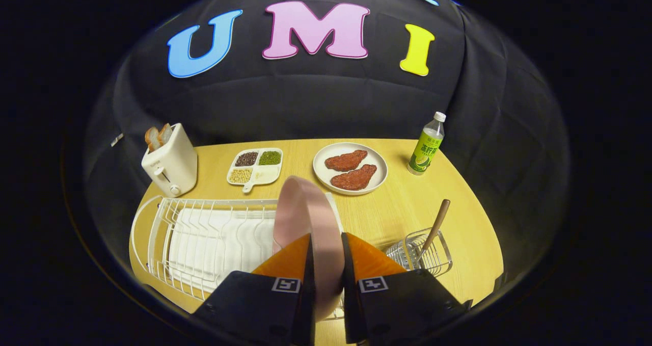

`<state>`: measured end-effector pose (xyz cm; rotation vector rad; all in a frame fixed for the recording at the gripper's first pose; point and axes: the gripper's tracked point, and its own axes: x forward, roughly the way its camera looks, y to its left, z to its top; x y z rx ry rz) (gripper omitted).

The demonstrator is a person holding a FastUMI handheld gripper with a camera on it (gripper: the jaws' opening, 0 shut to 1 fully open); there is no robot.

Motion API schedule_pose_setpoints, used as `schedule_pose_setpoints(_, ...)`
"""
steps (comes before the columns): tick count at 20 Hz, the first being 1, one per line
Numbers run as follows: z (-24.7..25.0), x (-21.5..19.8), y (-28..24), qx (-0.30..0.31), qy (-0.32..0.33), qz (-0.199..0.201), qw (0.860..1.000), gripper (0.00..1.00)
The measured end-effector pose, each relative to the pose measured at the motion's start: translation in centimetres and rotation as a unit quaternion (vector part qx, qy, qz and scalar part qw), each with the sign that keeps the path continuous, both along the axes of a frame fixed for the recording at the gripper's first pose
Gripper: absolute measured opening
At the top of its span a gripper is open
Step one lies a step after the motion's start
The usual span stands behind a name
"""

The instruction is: Take the plate from the dish rack, then take the spoon from the basket and place it into the plate.

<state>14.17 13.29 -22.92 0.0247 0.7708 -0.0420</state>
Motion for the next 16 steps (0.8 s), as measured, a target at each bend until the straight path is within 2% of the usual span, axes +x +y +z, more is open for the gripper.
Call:
schedule_pose_setpoints(6, 2.6, 0.7, 0.9, -0.042, -0.055, 0.014, 0.997, 0.27)
schedule_pose_setpoints(10, 3.6, 0.8, 0.0, -0.060, -0.075, 0.004, 0.995, 0.27)
schedule_pose_setpoints(16, 3.7, 0.9, -1.3, -0.057, -0.074, -0.004, 0.996, 0.25)
